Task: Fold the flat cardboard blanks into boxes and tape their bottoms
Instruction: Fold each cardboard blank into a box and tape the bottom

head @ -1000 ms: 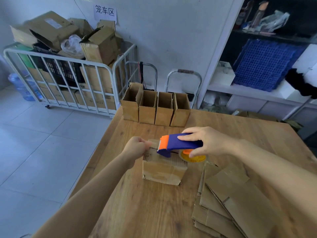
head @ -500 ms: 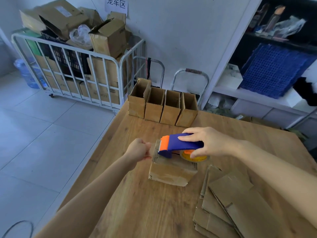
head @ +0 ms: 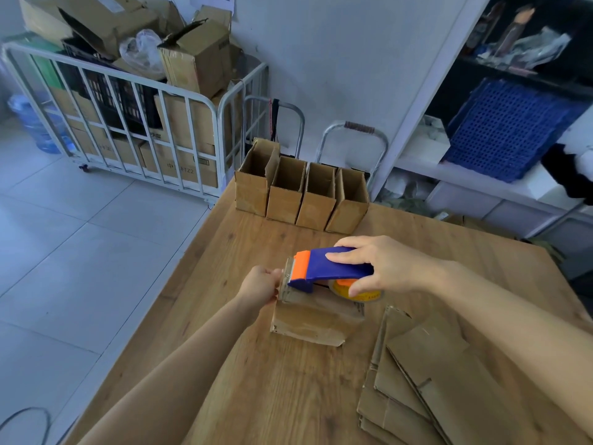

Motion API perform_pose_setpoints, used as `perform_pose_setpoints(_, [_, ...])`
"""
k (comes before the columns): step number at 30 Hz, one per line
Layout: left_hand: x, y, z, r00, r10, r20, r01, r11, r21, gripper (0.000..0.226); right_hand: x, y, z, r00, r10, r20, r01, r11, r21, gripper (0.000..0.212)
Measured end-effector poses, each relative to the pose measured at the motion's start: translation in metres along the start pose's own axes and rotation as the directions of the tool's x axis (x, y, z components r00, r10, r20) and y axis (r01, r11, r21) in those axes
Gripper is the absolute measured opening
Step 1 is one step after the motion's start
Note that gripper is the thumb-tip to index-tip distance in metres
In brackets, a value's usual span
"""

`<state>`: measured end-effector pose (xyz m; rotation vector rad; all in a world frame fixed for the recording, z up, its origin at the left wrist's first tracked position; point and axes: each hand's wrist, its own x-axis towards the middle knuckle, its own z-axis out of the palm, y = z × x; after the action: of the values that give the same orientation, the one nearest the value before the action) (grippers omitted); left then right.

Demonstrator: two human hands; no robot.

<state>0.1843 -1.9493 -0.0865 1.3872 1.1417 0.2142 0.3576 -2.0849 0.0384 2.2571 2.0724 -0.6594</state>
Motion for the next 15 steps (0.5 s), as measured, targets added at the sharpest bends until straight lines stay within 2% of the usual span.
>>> perform_pose_setpoints(3, [-0.002,-0.007,0.006,1.000,-0.014,-0.006,0.014,0.999,-0.045,0.024,0.000,0.001,0.003,1.000,0.003,-0.006,-0.003,1.000,0.010,0.069])
perform_pose_setpoints(5, [-0.002,-0.018,0.004,0.994,-0.111,-0.004,0.111,0.993,-0.039,0.041,-0.001,0.002,0.004,1.000,0.011,-0.009,-0.011,1.000,0.015,0.068])
perform_pose_setpoints(7, [-0.004,-0.035,-0.001,0.986,-0.133,-0.096,0.139,0.989,0.056,0.054,-0.001,0.002,0.006,1.000,0.006,-0.017,-0.006,1.000,0.020,0.067])
perform_pose_setpoints(9, [-0.012,-0.045,-0.005,0.980,0.063,-0.189,-0.049,0.996,0.080,0.049,-0.002,0.001,0.006,1.000,0.006,-0.023,-0.006,1.000,0.030,0.067])
perform_pose_setpoints(10, [-0.017,-0.045,-0.007,0.968,0.189,-0.167,-0.177,0.980,0.087,0.053,-0.001,0.001,0.006,1.000,0.009,-0.024,-0.008,0.999,0.031,0.067])
perform_pose_setpoints(11, [-0.024,-0.041,-0.009,0.956,0.284,-0.079,-0.278,0.957,0.085,0.060,-0.001,0.001,0.005,1.000,0.010,-0.022,-0.009,1.000,0.025,0.067])
perform_pose_setpoints(12, [-0.031,-0.035,-0.011,0.939,0.337,0.070,-0.342,0.936,0.083,0.067,0.000,0.001,0.005,1.000,0.012,-0.018,-0.012,1.000,0.015,0.066])
perform_pose_setpoints(14, [-0.042,-0.020,-0.014,0.871,0.297,0.390,-0.383,0.909,0.163,0.082,-0.001,0.000,0.003,1.000,0.012,-0.018,-0.012,1.000,0.000,0.064])
perform_pose_setpoints(15, [-0.041,-0.015,-0.016,0.836,0.268,0.478,-0.412,0.883,0.225,0.089,-0.002,-0.002,0.002,1.000,0.011,-0.019,-0.011,1.000,0.001,0.062])
